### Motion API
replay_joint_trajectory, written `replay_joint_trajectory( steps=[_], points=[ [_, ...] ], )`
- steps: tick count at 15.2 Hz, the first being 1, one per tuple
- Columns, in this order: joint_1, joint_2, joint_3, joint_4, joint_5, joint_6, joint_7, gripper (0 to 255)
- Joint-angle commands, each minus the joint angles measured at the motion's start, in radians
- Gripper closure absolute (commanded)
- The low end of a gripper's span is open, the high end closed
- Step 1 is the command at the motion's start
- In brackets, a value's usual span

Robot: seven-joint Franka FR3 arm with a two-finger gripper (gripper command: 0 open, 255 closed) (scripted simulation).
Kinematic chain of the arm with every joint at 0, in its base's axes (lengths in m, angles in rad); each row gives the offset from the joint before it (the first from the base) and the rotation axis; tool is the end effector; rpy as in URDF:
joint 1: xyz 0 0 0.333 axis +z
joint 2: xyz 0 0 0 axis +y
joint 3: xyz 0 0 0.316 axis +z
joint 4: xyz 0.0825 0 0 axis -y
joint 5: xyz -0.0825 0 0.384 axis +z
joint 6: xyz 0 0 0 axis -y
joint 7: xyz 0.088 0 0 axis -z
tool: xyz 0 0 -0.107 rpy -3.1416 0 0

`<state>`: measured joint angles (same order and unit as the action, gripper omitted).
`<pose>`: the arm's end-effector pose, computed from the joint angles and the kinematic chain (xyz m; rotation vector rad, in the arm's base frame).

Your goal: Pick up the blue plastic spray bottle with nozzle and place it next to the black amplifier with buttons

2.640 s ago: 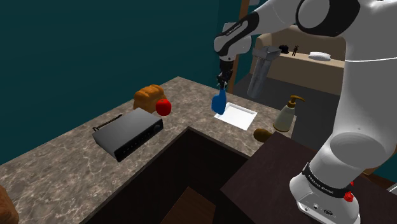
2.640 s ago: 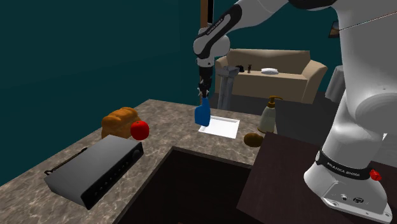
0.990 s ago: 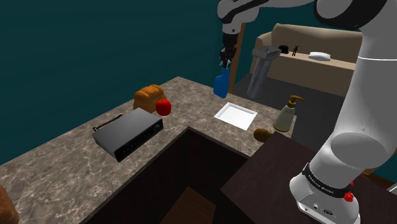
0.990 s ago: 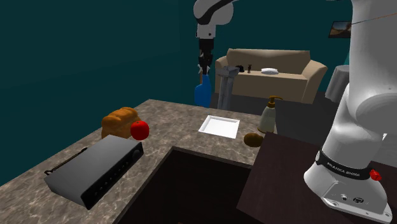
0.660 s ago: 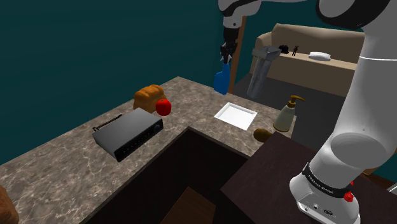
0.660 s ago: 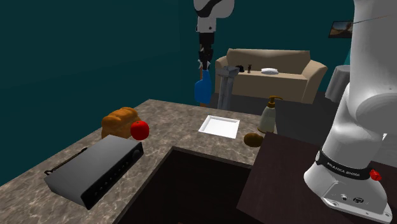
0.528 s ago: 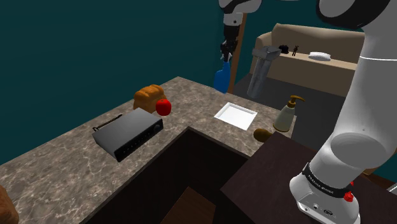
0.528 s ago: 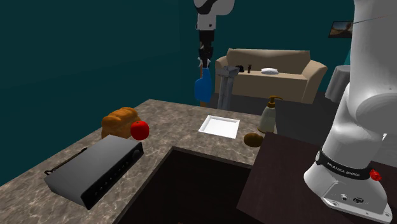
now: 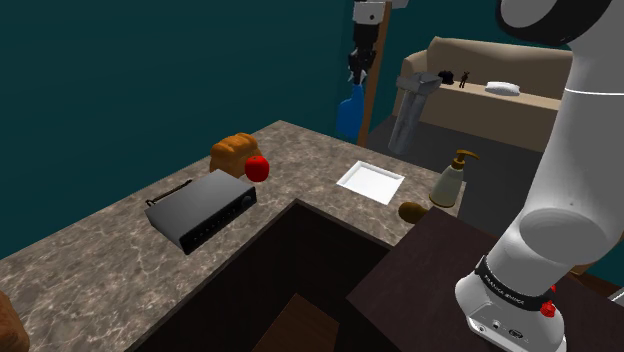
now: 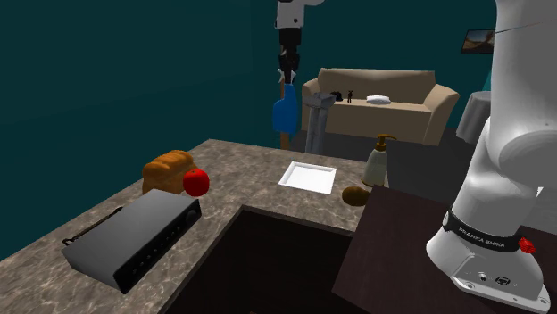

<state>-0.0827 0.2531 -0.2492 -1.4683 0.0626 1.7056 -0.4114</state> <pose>0.6086 -0.1850 0.5381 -3.1361 -0.1227 0.0116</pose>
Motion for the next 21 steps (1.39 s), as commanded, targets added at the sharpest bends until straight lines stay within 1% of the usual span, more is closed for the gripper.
replay_joint_trajectory(
  steps=[1, 6, 11, 16, 21],
  points=[
    [-0.001, 0.000, -0.001, 0.025, 0.000, -0.025, 0.000, 255],
    [0.064, 0.012, 0.037, -0.015, -0.006, 0.029, 0.100, 255],
    [0.125, 0.049, 0.073, -0.020, -0.007, 0.072, 0.196, 255],
    [0.185, 0.110, 0.106, 0.011, -0.008, 0.103, 0.288, 255],
    [0.242, 0.194, 0.135, 0.080, -0.008, 0.119, 0.375, 255]
  ],
)
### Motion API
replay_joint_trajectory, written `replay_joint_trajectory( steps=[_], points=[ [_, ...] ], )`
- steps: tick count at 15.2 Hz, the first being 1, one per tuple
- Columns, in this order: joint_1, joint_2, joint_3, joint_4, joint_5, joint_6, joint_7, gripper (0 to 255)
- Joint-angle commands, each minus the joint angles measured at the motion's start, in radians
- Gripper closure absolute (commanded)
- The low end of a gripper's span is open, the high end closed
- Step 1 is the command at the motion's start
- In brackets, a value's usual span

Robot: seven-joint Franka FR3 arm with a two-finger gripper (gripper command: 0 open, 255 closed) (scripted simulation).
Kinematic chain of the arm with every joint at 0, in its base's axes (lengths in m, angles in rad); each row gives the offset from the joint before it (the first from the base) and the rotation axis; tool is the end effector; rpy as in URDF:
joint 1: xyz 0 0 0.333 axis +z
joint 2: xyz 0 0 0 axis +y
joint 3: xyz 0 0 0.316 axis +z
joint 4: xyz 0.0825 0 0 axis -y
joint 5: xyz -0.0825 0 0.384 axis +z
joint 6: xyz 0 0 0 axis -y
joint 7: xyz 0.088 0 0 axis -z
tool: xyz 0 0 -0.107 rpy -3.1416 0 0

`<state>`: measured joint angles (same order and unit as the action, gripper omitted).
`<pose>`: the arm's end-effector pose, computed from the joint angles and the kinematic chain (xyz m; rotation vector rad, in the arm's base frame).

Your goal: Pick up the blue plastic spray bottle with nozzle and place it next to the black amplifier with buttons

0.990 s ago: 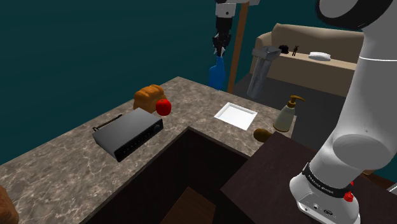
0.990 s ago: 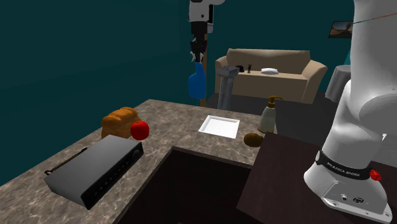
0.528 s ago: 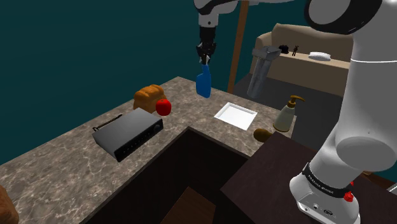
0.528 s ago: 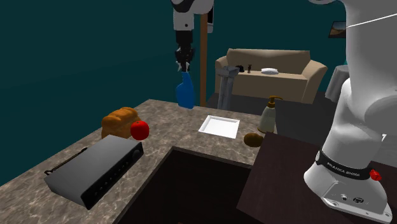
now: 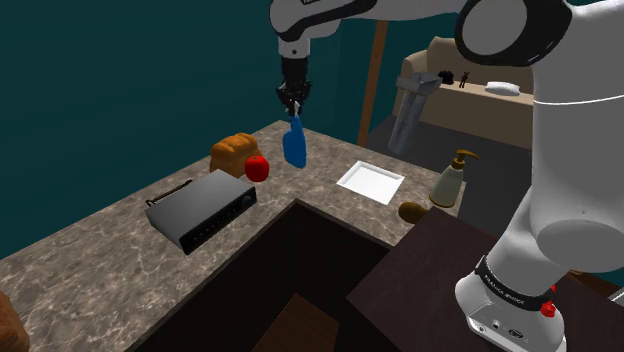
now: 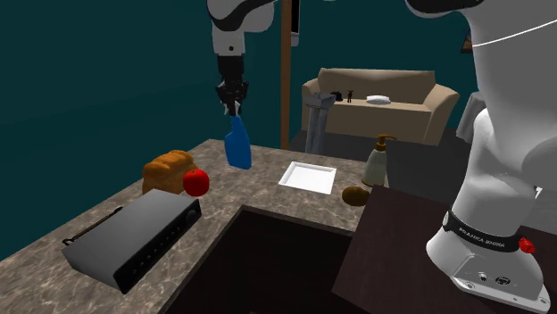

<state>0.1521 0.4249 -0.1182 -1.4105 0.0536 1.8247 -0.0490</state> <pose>0.6831 0.0408 0.4597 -3.1359 -0.1247 0.0121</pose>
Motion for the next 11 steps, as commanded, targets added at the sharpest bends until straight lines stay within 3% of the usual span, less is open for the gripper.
replay_joint_trajectory(
  steps=[1, 6, 11],
  points=[
    [0.018, 0.042, 0.009, 0.041, 0.001, 0.001, 0.030, 255],
    [0.073, 0.158, 0.032, 0.166, -0.001, -0.007, 0.111, 255],
    [0.126, 0.313, 0.050, 0.365, -0.002, -0.050, 0.188, 255]
  ],
)
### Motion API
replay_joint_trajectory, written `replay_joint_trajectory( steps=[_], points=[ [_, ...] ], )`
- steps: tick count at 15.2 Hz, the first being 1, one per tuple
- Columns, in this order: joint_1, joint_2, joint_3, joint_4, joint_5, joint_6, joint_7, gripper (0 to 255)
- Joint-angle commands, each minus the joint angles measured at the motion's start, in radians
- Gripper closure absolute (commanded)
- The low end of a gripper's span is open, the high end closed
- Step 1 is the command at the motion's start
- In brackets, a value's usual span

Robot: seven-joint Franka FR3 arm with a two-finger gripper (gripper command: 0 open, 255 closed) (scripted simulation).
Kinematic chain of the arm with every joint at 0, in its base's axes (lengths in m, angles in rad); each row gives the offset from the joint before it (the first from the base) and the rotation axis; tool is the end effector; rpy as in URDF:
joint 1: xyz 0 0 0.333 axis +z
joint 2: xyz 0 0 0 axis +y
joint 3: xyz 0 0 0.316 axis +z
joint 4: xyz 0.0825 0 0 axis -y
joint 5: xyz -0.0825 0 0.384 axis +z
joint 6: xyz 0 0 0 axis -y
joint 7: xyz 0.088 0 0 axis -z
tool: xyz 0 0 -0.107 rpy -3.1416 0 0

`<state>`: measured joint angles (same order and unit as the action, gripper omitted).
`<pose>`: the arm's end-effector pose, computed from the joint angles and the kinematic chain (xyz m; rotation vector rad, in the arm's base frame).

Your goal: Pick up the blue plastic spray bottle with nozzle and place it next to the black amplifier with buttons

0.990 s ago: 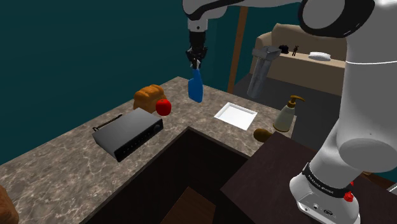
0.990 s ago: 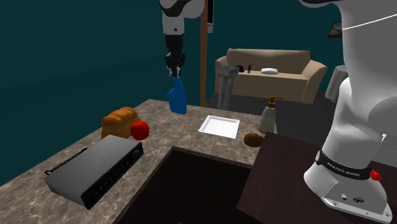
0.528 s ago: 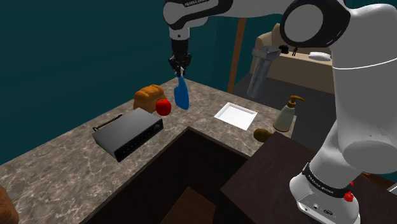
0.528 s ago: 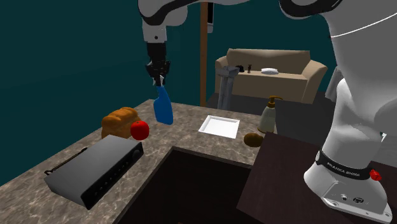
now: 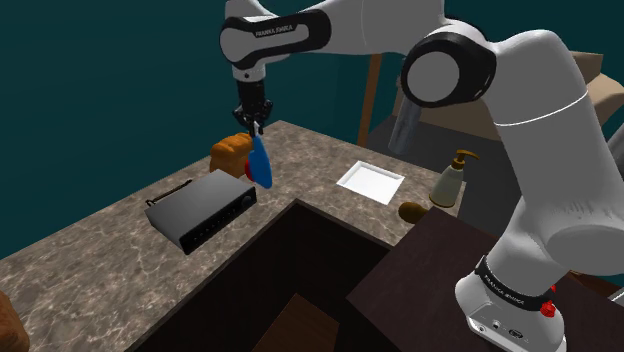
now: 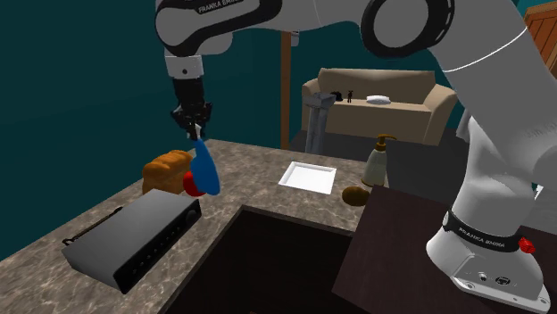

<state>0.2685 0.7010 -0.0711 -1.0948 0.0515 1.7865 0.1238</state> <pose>0.7278 0.1664 0.4090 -3.1361 -0.1238 0.0132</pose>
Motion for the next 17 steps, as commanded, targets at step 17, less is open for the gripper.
replay_joint_trajectory(
  steps=[17],
  points=[
    [0.017, 0.089, 0.006, -0.081, 0.003, 0.171, 0.017, 255]
  ],
)
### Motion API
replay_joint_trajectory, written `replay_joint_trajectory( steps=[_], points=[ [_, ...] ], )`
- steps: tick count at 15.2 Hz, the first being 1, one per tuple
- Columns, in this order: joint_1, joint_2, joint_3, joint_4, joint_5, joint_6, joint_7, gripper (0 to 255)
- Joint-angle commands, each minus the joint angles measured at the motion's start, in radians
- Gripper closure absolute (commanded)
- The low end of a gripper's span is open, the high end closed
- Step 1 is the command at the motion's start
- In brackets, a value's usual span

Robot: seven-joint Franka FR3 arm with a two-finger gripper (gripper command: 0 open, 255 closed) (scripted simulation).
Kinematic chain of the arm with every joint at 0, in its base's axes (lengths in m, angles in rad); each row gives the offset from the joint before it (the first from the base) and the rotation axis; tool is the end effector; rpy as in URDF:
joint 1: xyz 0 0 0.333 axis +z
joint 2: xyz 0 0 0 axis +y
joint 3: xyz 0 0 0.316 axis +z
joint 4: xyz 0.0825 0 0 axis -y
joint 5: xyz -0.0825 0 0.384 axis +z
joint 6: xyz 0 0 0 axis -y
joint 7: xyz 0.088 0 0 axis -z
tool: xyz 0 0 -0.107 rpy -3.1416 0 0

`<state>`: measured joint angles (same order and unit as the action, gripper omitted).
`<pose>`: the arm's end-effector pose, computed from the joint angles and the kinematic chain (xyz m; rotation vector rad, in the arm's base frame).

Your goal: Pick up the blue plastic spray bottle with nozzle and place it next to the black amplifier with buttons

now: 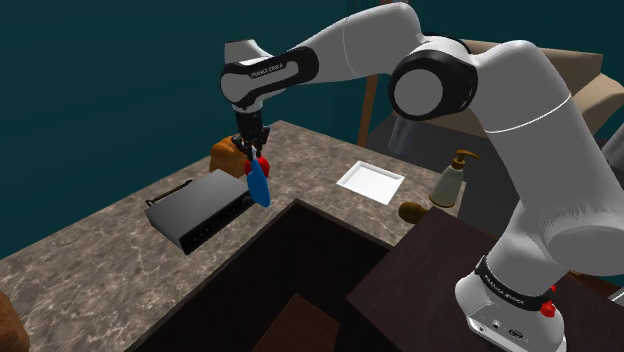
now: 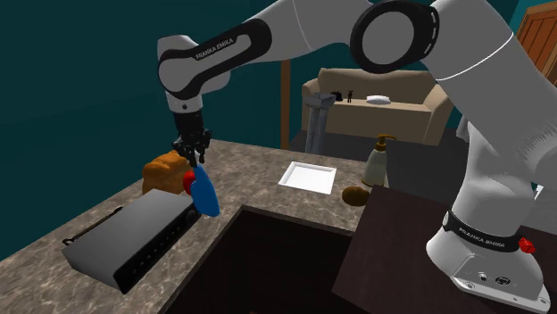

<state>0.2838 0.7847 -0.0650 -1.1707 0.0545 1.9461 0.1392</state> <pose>0.7336 0.1811 0.3236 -3.1360 -0.1227 0.0134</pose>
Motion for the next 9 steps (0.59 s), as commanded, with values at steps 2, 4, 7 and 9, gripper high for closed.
replay_joint_trajectory(
  steps=[2, 4, 7, 9],
  points=[
    [0.001, 0.015, 0.001, -0.016, 0.001, 0.032, 0.001, 255],
    [0.001, 0.026, 0.001, -0.025, 0.001, 0.052, 0.000, 255],
    [0.001, 0.042, 0.002, -0.038, 0.002, 0.081, 0.000, 255],
    [0.001, 0.055, 0.002, -0.044, 0.003, 0.099, -0.001, 255]
  ],
)
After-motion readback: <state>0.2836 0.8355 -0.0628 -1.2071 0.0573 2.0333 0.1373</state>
